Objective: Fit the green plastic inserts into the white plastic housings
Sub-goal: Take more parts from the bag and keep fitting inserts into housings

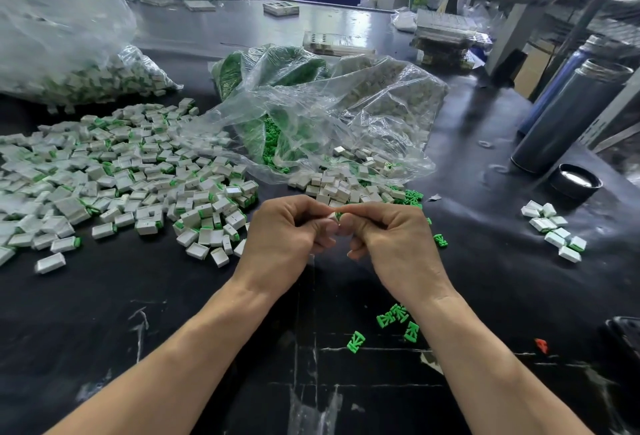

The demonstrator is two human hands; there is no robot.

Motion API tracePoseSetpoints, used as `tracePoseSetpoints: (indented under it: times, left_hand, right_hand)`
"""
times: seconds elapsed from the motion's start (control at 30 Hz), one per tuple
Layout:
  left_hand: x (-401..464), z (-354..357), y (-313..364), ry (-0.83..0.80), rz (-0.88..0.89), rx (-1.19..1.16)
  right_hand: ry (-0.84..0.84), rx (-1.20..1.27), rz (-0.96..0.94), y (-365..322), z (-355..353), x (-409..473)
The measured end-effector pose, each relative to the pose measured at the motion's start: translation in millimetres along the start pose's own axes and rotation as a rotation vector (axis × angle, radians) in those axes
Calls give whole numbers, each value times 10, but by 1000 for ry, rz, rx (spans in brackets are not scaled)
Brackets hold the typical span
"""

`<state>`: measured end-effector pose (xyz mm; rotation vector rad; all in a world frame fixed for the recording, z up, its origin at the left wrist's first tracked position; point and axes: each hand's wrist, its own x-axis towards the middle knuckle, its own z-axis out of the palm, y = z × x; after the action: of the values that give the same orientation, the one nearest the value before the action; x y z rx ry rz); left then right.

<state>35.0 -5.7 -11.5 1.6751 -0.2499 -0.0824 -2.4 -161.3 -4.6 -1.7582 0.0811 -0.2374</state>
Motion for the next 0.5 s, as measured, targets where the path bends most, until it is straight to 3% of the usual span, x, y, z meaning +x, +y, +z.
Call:
tracePoseSetpoints:
  times: [0.33, 0.5]
  left_hand:
    - [28, -16, -5, 21, 64, -11]
    - [-20, 31, 20, -119, 67, -148]
  right_hand:
    - [-37, 177, 187, -43, 55, 17]
    - [-138, 151, 243, -52, 120, -30]
